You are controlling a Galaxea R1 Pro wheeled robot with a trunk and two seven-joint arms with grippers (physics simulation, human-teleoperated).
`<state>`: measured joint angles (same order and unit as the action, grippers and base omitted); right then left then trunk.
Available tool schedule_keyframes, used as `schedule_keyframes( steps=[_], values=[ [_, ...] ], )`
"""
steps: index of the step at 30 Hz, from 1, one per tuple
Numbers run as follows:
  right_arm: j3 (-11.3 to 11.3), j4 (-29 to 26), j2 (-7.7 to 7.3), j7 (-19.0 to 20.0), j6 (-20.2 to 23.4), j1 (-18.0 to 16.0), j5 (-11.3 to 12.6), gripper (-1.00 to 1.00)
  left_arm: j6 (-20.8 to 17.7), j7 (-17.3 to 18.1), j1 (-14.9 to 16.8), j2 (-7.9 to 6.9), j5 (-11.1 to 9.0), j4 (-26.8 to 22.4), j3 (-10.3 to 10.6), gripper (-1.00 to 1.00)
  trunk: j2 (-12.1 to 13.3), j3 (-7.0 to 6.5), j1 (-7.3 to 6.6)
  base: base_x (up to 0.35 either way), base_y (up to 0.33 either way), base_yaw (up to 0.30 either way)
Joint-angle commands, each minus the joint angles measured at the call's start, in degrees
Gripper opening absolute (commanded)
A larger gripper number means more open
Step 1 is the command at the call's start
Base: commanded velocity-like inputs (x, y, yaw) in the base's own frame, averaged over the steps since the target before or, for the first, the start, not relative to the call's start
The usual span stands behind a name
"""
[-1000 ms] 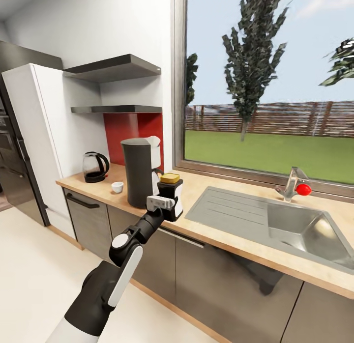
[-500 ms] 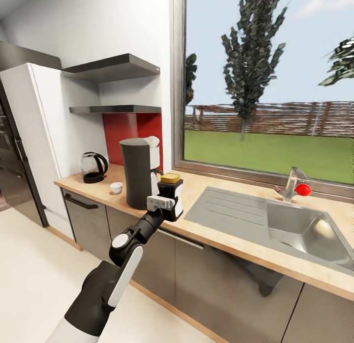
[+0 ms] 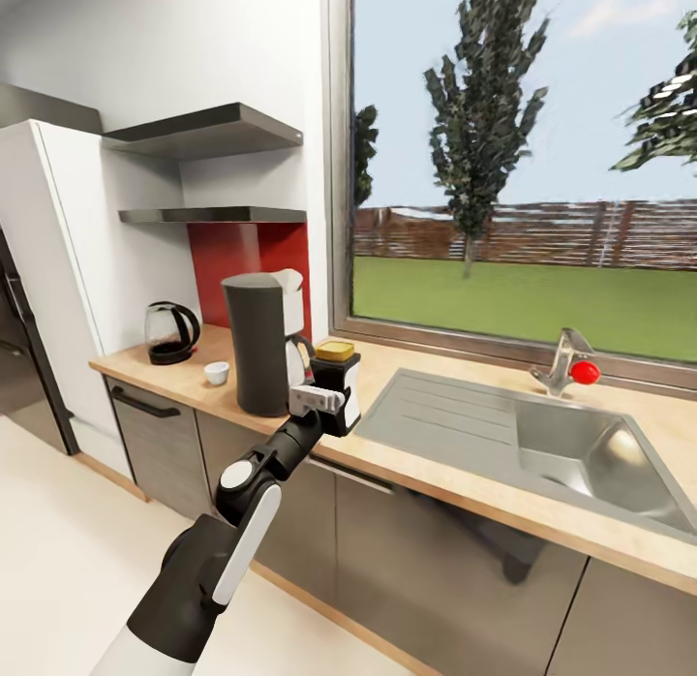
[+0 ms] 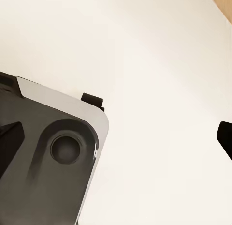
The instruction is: Set up a coffee station on the kitchen countertop: keep the coffee maker on the countertop, move the bottle of coffee from the kitchen shelf to the counter next to the coffee maker, place a paper coffee filter on top of the coffee maker, put the saucer next to the coffee maker with the coffee cup on the saucer, and place the electric kettle next to the coffee maker.
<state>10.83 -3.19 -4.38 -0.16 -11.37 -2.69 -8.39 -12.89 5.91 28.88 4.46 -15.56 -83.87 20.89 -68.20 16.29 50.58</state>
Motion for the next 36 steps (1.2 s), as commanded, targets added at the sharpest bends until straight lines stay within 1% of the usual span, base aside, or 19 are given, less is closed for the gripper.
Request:
schedule_keyframes(
  steps=[1,7,14,19,23,27,28,29,31,32,33,36],
  values=[
    [-0.02,0.03,-0.02,-0.02,-0.14,-0.04,-0.49,1.0,-0.38,0.17,0.04,0.02,-0.53,-0.06,-0.06,-1.0,-0.04,0.07,0.02,0.243,0.0,-0.003],
    [-0.02,0.03,-0.02,-0.02,-0.14,-0.04,-0.49,1.0,-0.36,0.16,0.04,0.02,-0.53,-0.05,-0.06,-1.0,-0.04,0.07,0.02,0.129,-0.011,-0.001],
    [0.01,0.03,-0.02,-0.02,-0.14,-0.04,-0.53,1.0,-0.35,0.16,0.04,0.02,-0.53,-0.05,-0.06,-1.0,-0.04,0.07,0.02,0.131,-0.093,-0.007],
    [0.05,0.03,-0.02,-0.02,-0.14,-0.04,-0.57,1.0,-0.33,0.15,0.04,0.02,-0.53,-0.05,-0.06,-1.0,-0.04,0.07,0.02,0.018,-0.014,-0.155],
    [0.06,0.03,-0.02,-0.02,-0.14,-0.04,-0.58,1.0,-0.3,0.1,0.04,0.13,-0.48,0.14,0.12,-1.0,-0.04,0.07,0.02,0.003,-0.002,-0.057],
    [0.01,0.03,-0.02,-0.02,-0.14,-0.04,-0.51,1.0,-0.36,0.02,0.04,0.35,0.86,0.82,0.58,-1.0,-0.04,0.07,0.02,0.001,0.0,-0.012],
    [0.0,0.03,-0.02,-0.02,-0.14,-0.04,-0.5,1.0,-0.39,-0.01,0.04,0.47,1.71,0.96,0.7,-1.0,-0.04,0.07,0.02,0.0,0.0,-0.005],
    [0.0,0.03,-0.02,-0.02,-0.14,-0.04,-0.5,1.0,-0.4,-0.05,0.04,0.59,2.14,0.98,0.72,-1.0,-0.04,0.07,0.02,0.0,0.0,-0.004],
    [-0.01,0.03,-0.02,-0.02,-0.14,-0.04,-0.5,1.0,-0.45,-0.22,0.04,1.36,3.22,0.9,0.74,-1.0,-0.04,0.07,0.02,0.0,0.0,-0.002],
    [-0.01,0.03,-0.02,-0.02,-0.14,-0.04,-0.51,1.0,-0.56,-0.8,0.04,2.12,3.82,0.87,0.71,-1.0,-0.04,0.07,0.02,0.0,0.0,-0.001],
    [-0.01,0.03,-0.02,-0.02,-0.14,-0.04,-0.5,1.0,-0.63,-1.34,0.04,2.54,4.14,0.87,0.69,-1.0,-0.04,0.07,0.02,0.0,0.0,0.0],
    [-0.02,0.03,-0.02,-0.02,-0.14,-0.04,-0.5,1.0,-0.78,-4.27,0.04,3.76,5.26,0.9,0.7,-1.0,-0.04,0.07,0.02,0.0,0.0,0.0]
  ],
)
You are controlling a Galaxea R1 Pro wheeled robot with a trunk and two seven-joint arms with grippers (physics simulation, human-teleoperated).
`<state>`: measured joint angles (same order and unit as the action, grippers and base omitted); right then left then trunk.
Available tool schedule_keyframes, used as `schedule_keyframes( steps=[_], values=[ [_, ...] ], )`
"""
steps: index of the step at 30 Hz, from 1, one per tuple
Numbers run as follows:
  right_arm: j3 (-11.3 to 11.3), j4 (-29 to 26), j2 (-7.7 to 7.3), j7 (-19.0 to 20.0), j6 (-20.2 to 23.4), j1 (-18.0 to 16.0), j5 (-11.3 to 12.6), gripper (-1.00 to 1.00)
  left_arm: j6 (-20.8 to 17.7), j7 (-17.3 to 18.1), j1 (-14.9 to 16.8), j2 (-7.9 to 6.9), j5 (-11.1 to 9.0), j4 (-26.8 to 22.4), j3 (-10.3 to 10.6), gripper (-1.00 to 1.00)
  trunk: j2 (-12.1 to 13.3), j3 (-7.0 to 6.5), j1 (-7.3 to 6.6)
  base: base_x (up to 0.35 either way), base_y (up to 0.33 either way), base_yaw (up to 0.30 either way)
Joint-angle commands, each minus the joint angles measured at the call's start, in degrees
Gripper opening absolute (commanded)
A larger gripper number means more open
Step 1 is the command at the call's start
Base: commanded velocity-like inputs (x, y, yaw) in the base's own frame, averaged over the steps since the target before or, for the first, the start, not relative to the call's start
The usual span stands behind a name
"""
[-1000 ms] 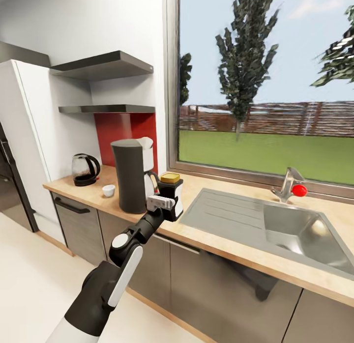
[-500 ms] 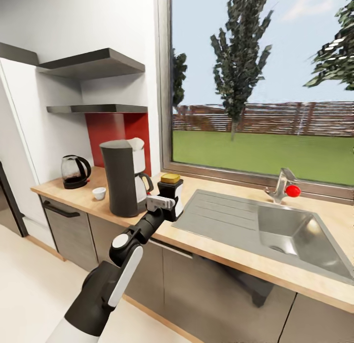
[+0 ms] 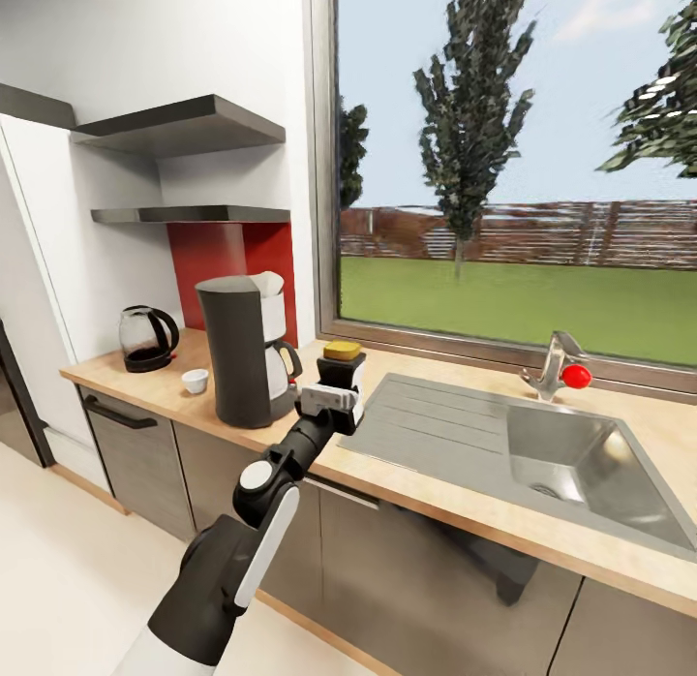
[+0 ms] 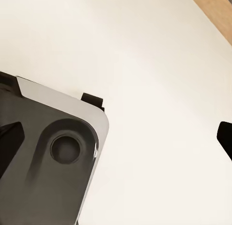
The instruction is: Set up a coffee station on the kitchen countertop: keep the coffee maker on the countertop, move the bottle of coffee from the kitchen shelf to the counter next to the coffee maker, place a paper coffee filter on top of the coffee maker, put the saucer next to the coffee maker with the coffee cup on the saucer, and place the electric kettle next to the coffee maker.
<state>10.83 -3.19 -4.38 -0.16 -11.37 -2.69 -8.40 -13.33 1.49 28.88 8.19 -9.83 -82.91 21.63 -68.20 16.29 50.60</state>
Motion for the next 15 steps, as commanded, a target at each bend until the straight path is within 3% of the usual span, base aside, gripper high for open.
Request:
schedule_keyframes(
  steps=[1,5,15],
  values=[
    [0.01,0.03,-0.02,-0.02,-0.14,-0.04,-0.5,1.0,-0.42,-2.51,0.03,0.68,0.44,-0.13,-0.03,-1.0,-0.05,0.07,0.0,0.0,0.0,0.0],
    [0.06,0.03,-0.02,-0.02,-0.14,-0.04,-0.55,1.0,-0.57,-7.05,0.09,1.8,1.9,-0.48,-0.02,-1.0,-0.05,0.07,0.0,0.0,0.0,0.0],
    [0.07,0.03,-0.02,-0.02,-0.14,-0.04,-0.57,1.0,-0.52,-8.45,0.12,1.8,2.29,-0.72,-0.05,-1.0,-0.05,0.07,0.0,0.0,0.0,0.0]
  ],
)
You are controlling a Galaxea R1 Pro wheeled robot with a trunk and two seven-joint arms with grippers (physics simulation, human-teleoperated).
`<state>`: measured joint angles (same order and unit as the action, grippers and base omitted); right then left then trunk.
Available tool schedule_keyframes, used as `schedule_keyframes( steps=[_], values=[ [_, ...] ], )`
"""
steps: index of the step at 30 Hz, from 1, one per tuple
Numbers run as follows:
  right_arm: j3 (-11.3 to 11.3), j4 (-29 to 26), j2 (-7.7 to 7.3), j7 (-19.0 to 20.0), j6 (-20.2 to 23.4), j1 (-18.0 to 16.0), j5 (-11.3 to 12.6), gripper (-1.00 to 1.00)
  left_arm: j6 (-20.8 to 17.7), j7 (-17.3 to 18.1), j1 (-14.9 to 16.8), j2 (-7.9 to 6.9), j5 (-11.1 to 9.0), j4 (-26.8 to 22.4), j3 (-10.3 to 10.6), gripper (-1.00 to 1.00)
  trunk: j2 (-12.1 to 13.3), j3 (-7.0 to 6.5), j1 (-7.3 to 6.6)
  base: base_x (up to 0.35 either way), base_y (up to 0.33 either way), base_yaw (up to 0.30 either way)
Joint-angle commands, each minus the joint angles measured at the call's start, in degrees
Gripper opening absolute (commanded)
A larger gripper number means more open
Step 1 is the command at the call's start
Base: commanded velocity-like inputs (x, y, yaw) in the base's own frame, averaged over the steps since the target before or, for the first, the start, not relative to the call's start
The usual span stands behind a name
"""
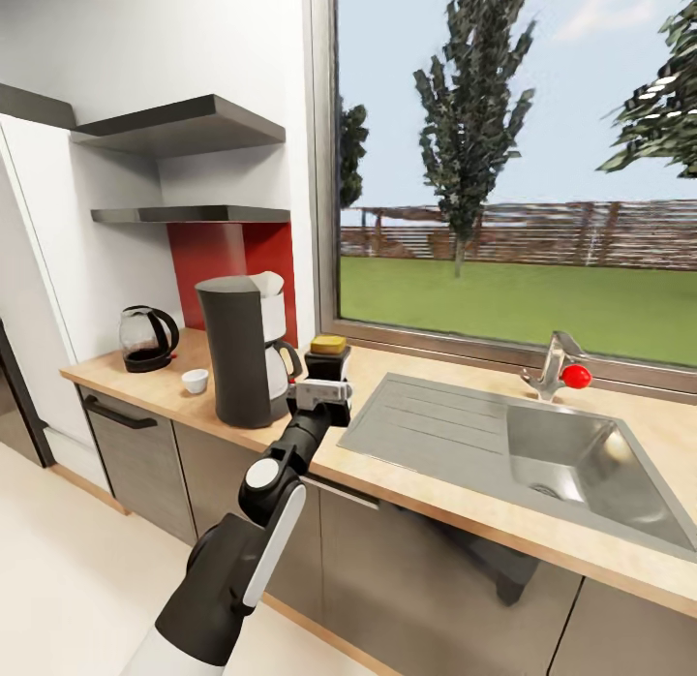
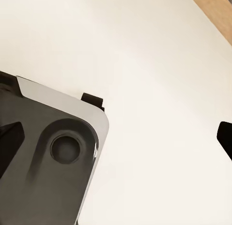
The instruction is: Set up a coffee station on the kitchen countertop: keep the coffee maker on the countertop, move the bottle of coffee from the kitchen shelf to the counter next to the coffee maker, place a paper coffee filter on top of the coffee maker, put the saucer next to the coffee maker with the coffee cup on the saucer, and place the electric kettle next to the coffee maker.
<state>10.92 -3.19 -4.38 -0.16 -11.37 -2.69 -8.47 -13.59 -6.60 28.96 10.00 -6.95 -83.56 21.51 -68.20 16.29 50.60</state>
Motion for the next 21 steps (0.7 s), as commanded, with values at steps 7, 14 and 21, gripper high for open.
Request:
schedule_keyframes(
  steps=[7,14,21],
  values=[
    [-0.02,0.02,-0.02,-0.02,-0.16,-0.04,-0.49,1.0,0.01,-0.42,0.05,0.0,-0.6,-0.33,0.04,-1.0,-0.05,0.08,0.0,0.021,-0.012,0.0],
    [-0.02,0.02,-0.02,-0.02,-0.15,-0.04,-0.49,1.0,0.08,-0.43,0.05,0.0,-0.61,-0.37,0.02,-1.0,-0.05,0.08,0.0,0.121,-0.097,0.0],
    [-0.02,0.02,-0.02,-0.02,-0.16,-0.04,-0.49,1.0,0.14,-0.43,0.05,0.0,-0.61,-0.38,0.02,-1.0,-0.05,0.08,0.0,0.012,-0.187,0.0]
  ],
)
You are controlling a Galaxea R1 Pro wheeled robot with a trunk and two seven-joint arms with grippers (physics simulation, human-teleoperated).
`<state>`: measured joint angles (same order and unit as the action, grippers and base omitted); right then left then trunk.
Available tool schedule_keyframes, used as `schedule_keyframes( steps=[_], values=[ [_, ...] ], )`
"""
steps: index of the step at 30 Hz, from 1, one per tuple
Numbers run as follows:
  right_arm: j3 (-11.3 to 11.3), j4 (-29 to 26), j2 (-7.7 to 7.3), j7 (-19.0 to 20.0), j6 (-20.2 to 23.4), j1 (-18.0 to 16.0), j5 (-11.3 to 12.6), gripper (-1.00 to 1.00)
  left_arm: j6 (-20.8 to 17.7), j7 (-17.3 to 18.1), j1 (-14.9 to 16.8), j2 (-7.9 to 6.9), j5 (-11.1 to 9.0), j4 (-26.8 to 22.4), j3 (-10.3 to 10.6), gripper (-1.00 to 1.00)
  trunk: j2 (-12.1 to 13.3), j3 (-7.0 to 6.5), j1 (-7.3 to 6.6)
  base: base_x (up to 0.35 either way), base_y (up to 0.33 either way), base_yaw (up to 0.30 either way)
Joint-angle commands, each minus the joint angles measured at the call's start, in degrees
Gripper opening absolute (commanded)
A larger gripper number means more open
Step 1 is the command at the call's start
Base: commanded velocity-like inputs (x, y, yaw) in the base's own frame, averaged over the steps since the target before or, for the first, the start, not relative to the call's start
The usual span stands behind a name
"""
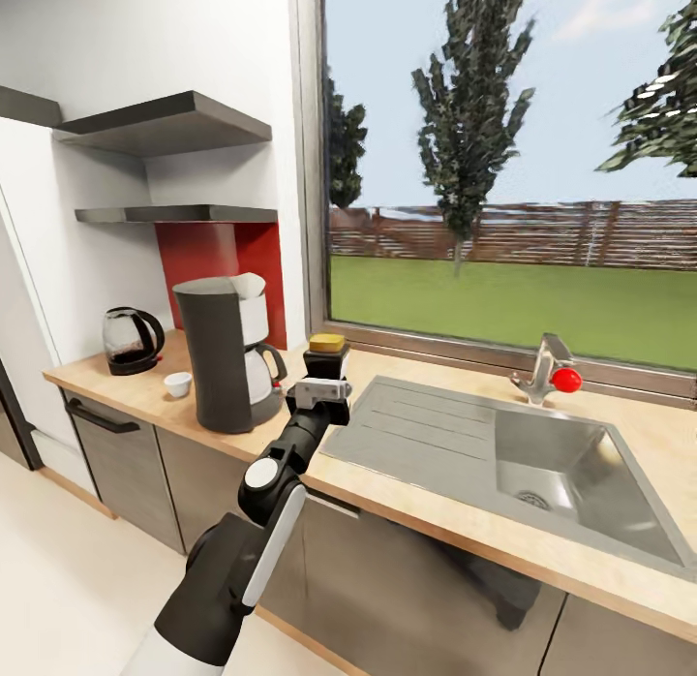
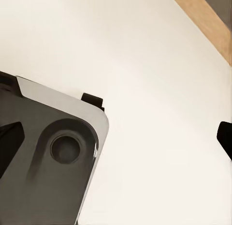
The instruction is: Set up a coffee station on the kitchen countertop: keep the coffee maker on the countertop, move the bottle of coffee from the kitchen shelf to the counter next to the coffee maker, place a paper coffee filter on top of the coffee maker, put the saucer next to the coffee maker with the coffee cup on the saucer, and place the electric kettle next to the coffee maker.
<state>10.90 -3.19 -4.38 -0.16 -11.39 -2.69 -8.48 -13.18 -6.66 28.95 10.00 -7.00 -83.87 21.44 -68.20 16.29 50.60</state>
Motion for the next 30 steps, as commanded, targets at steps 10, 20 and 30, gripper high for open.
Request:
schedule_keyframes(
  steps=[10,20,30],
  values=[
    [0.0,0.02,-0.02,-0.02,-0.13,-0.04,-0.48,1.0,-0.27,-0.37,0.06,0.0,-0.56,-0.11,0.1,-1.0,-0.04,0.07,0.0,0.001,-0.068,0.0],
    [0.0,0.02,-0.02,-0.02,-0.14,-0.05,-0.48,1.0,-0.28,-0.42,0.05,0.0,-0.49,-0.73,0.1,-1.0,-0.04,0.07,0.0,0.0,-0.097,0.0],
    [0.0,0.02,-0.02,-0.02,-0.19,-0.05,-0.48,1.0,-0.84,-4.88,0.44,0.0,-0.47,-0.78,0.1,-1.0,-0.04,0.07,0.0,0.0,-0.002,0.0]
  ],
)
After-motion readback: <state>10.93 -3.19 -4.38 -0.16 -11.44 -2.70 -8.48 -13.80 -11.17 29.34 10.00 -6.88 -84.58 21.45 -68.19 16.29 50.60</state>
